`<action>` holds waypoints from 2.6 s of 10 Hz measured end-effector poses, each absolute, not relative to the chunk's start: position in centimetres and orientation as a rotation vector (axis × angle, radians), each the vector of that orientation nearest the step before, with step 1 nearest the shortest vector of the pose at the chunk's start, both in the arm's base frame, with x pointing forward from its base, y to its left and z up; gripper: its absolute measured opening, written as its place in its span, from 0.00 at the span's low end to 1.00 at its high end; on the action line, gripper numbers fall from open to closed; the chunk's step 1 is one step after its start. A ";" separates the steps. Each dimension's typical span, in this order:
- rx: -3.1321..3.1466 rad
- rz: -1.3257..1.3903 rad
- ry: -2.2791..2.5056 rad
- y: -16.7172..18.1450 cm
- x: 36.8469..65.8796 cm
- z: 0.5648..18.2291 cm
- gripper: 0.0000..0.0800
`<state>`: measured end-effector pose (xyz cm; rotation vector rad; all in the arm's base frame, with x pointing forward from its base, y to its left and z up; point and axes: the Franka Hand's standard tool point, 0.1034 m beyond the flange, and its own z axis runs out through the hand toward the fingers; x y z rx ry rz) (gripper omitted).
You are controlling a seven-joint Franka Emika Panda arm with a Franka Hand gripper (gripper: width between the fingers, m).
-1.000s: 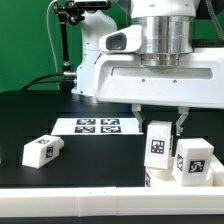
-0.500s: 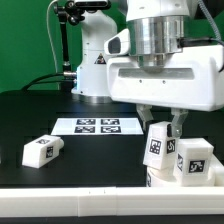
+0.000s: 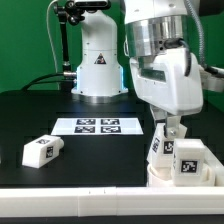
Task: Assemble stool
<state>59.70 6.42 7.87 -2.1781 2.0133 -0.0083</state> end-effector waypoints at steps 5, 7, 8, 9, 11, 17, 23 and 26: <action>-2.239 0.029 1.967 6.7 59.7 8.3 0.53; -2.382 0.028 1.785 7.3 61.0 9.8 0.78; -2.487 0.009 1.641 7.3 61.1 10.0 0.78; -2.531 0.005 1.575 7.3 61.0 9.8 0.81; -2.639 -0.012 1.389 7.2 61.0 9.8 0.81; -3.032 -0.095 0.245 7.0 61.1 9.9 0.81; -3.039 -0.117 -0.310 6.7 60.9 10.1 0.81; -2.995 -0.129 -0.827 7.0 60.8 10.2 0.81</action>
Offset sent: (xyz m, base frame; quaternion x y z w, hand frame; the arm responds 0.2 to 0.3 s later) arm 0.0000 0.0000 0.0000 0.0000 0.0000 0.0000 1.0000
